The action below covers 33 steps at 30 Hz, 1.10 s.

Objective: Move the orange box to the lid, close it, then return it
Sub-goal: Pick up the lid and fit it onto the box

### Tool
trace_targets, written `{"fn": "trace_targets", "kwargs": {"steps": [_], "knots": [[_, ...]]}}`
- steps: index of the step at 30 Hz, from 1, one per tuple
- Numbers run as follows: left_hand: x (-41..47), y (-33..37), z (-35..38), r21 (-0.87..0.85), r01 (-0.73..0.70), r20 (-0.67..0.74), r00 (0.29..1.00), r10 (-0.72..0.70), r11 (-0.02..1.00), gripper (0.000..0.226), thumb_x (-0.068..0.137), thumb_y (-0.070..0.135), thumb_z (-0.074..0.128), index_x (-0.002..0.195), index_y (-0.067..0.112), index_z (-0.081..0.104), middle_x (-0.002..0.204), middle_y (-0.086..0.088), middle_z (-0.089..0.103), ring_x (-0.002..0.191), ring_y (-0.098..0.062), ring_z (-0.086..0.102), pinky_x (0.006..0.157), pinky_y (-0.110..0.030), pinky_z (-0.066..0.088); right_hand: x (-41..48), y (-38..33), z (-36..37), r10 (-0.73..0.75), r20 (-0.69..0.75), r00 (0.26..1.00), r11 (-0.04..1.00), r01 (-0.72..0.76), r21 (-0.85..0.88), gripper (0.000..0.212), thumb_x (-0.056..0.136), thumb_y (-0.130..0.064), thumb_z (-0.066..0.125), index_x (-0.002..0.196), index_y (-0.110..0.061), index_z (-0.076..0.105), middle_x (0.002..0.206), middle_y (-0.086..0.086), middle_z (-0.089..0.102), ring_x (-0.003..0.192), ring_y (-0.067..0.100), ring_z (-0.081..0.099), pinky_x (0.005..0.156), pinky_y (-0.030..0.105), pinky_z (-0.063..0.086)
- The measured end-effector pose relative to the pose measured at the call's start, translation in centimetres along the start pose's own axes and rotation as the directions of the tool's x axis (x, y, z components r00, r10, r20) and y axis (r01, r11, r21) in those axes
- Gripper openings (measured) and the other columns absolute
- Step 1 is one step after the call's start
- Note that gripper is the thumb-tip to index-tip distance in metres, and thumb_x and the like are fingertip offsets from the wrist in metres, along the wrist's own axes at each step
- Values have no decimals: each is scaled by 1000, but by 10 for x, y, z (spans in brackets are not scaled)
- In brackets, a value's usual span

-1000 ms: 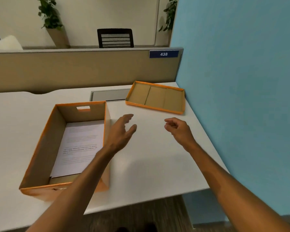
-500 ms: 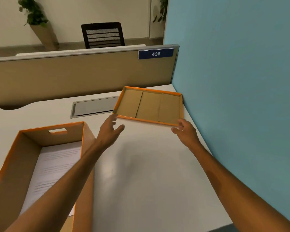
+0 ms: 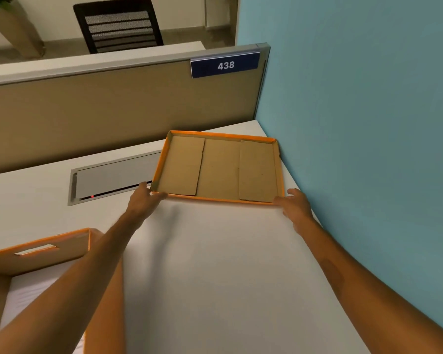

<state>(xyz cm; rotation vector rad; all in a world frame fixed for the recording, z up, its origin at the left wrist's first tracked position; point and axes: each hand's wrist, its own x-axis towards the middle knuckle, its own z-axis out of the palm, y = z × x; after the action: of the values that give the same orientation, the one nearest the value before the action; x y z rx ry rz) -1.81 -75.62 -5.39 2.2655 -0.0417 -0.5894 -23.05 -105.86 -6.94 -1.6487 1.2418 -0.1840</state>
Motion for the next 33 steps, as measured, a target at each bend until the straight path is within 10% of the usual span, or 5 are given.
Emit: {"fn": "trace_targets", "kwargs": {"steps": [4,7,14,33], "knots": [[11,-1,-2,-76,25,17,1000,-24,997,50,85,27,71,123,-1,56,121,-22,60,97,-29,55,73,-37,46,8,-2,4,55,-21,998,997,-54,60,18,74,-5,73,78,-21,67,100,14,71,82,26,62,83,48,55],[12,0,-6,-204,51,55,998,-41,978,56,83,15,74,133,1,53,127,-20,59,114,-34,56,98,-48,48,11,-4,3,73,-30,997,994,-70,88,19,74,2,70,90,-9,73,84,10,69,75,25,58,69,39,51],[4,8,-11,-550,63,59,998,-37,833,61,85,-2,71,136,11,42,134,-20,51,120,-40,55,103,-57,46,2,-15,-11,159,166,973,848,-220,482,42,83,18,54,116,-7,62,103,18,68,94,33,67,80,44,56],[-120,15,-39,-925,-78,-47,995,90,372,78,82,-15,58,139,33,34,133,-18,44,115,-41,62,83,-62,56,-111,-3,-53,-27,280,960,599,-209,773,49,82,27,46,123,1,51,112,30,62,103,42,65,75,46,57]]}}
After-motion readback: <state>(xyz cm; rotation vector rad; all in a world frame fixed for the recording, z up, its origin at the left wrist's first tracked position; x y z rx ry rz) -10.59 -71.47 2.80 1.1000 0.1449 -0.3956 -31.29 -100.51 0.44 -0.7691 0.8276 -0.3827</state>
